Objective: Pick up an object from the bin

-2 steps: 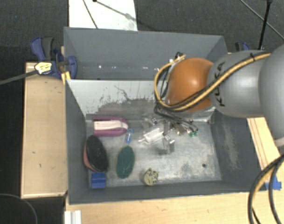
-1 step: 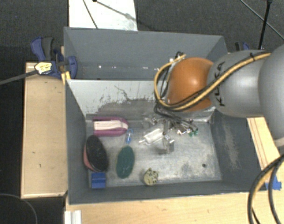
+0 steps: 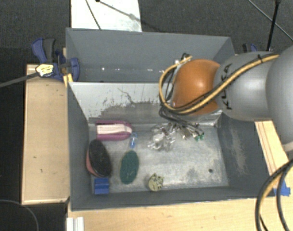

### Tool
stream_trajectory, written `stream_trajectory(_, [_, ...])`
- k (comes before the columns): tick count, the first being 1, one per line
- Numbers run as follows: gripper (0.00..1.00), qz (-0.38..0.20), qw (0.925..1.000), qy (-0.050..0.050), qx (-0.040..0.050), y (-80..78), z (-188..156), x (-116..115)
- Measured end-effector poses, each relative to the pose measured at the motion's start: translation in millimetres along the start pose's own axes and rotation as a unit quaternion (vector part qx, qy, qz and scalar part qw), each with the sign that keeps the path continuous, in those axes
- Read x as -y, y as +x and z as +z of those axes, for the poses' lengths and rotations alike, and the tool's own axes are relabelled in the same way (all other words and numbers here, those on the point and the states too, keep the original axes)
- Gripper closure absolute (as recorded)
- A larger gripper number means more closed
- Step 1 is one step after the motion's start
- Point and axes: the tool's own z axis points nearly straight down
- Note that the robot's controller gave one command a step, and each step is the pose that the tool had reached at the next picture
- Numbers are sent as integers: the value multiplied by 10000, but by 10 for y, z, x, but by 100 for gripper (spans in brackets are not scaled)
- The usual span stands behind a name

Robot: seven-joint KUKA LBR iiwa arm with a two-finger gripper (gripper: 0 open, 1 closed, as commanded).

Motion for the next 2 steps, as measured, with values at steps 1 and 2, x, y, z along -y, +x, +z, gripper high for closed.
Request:
stream_trajectory(1, [100,22,10000,18,29,-15,-308,5])
stream_trajectory(2, [100,72,10000,31,52,-44,-1194,11])
